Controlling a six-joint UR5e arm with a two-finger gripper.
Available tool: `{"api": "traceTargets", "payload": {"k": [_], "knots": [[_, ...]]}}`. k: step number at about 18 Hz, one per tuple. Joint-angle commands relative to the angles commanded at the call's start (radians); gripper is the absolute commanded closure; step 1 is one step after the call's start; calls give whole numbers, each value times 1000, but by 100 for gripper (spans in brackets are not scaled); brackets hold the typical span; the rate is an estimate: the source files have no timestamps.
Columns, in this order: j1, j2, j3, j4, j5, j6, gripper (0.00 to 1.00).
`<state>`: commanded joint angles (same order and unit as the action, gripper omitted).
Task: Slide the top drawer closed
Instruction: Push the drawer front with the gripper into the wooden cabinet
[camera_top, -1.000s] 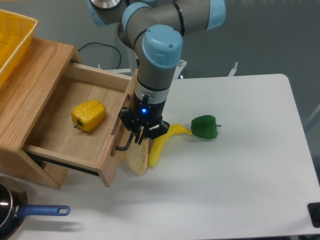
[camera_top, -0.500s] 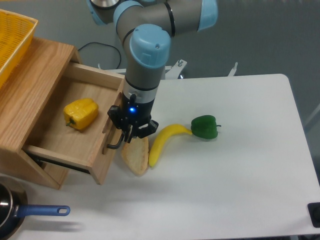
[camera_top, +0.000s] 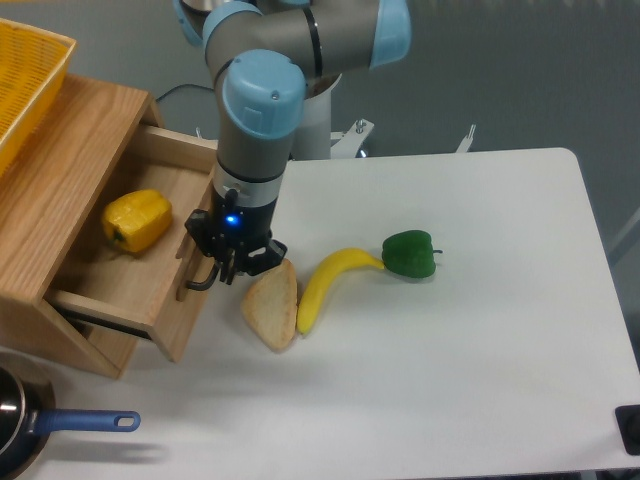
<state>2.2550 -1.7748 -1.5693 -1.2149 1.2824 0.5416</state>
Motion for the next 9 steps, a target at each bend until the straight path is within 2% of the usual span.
{"api": "traceTargets", "payload": {"k": [9], "knots": [[-69, 2, 0, 2, 3, -55, 83]]}}
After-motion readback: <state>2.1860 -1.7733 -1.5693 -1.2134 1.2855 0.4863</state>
